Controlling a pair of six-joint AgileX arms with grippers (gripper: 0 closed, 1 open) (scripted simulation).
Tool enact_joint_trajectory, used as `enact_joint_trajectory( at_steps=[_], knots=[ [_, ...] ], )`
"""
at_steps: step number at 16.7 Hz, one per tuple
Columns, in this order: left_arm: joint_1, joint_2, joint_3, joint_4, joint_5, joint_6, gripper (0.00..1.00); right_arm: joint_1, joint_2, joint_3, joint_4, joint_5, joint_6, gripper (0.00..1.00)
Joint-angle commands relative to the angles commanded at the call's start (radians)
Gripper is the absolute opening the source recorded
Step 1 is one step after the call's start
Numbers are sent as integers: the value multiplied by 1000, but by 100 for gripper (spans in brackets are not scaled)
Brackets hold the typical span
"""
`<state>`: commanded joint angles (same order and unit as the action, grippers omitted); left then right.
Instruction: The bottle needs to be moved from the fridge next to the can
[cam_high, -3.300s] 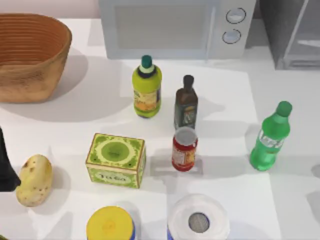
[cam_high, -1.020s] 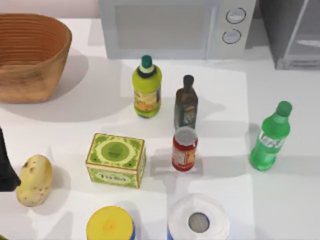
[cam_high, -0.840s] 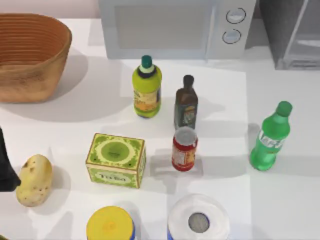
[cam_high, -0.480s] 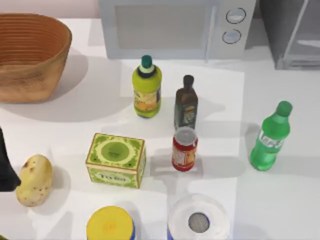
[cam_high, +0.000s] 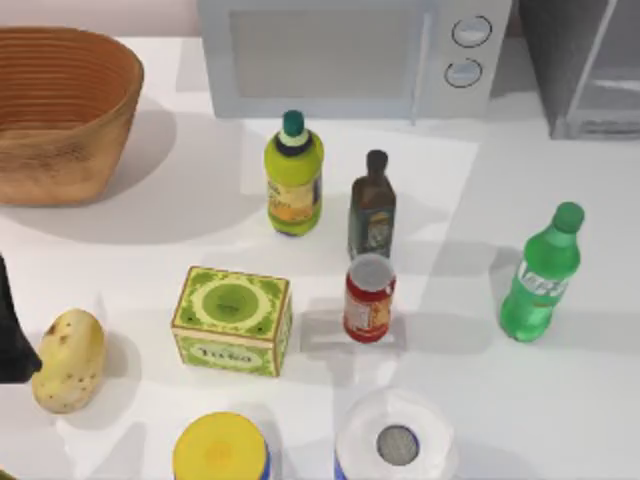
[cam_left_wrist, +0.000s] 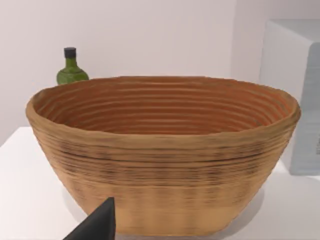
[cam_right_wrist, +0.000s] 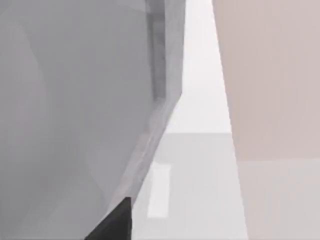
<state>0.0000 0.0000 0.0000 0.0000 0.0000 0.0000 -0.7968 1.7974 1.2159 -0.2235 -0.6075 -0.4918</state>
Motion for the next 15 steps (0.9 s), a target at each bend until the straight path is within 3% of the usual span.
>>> enact_joint_trajectory(
  at_steps=[9, 12, 15],
  knots=[
    [0, 0, 0, 0, 0, 0, 100, 638, -103, -156, 181, 437, 348, 100],
    [0, 0, 0, 0, 0, 0, 100, 749, -155, -217, 256, 547, 456, 100],
    [0, 0, 0, 0, 0, 0, 100, 771, -180, -224, 282, 572, 479, 100]
  ],
)
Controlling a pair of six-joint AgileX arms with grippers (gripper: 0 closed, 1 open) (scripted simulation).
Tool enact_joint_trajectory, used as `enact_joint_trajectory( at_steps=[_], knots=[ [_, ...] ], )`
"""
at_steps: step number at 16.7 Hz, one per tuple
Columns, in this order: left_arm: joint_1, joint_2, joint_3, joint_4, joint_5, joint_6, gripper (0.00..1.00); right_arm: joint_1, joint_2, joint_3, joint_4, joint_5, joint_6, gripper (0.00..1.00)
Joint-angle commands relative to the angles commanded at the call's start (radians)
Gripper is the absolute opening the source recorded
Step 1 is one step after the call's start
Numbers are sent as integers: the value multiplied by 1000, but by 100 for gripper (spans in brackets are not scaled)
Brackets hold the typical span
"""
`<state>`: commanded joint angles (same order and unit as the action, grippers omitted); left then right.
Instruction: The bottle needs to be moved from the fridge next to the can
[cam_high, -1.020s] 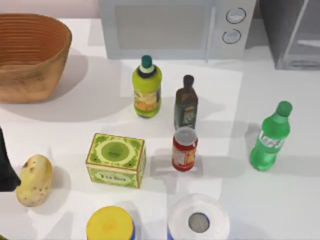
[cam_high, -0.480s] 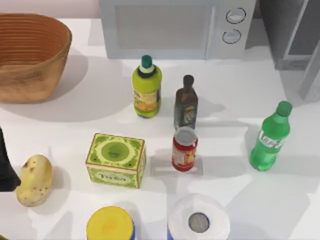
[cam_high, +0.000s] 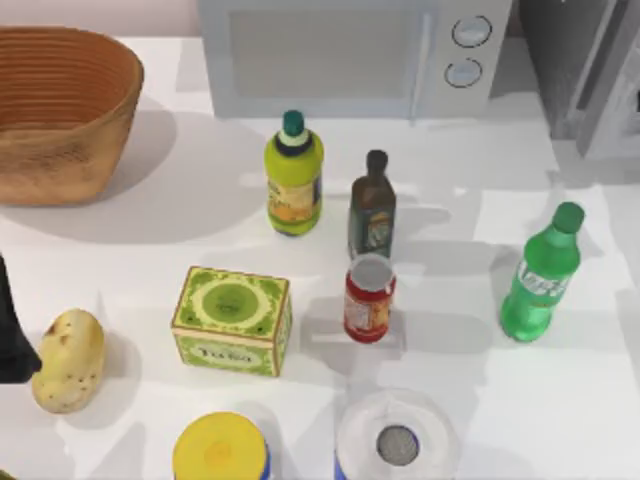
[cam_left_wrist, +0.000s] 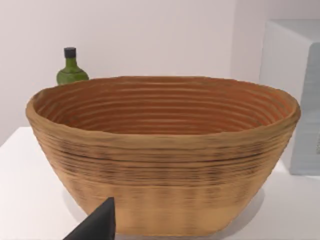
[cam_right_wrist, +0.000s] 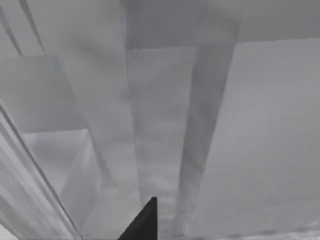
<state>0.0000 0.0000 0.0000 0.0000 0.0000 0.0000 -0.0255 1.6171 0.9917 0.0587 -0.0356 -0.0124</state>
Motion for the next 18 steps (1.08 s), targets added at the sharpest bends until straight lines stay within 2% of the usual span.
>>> enact_joint_trajectory(
  at_steps=[6, 14, 18],
  knots=[
    [0, 0, 0, 0, 0, 0, 100, -16, 42, 34, -11, 5, -3, 100],
    [0, 0, 0, 0, 0, 0, 100, -14, 320, 387, -82, 11, -2, 100],
    [0, 0, 0, 0, 0, 0, 100, -14, 366, 446, -95, 13, -2, 100]
  ],
)
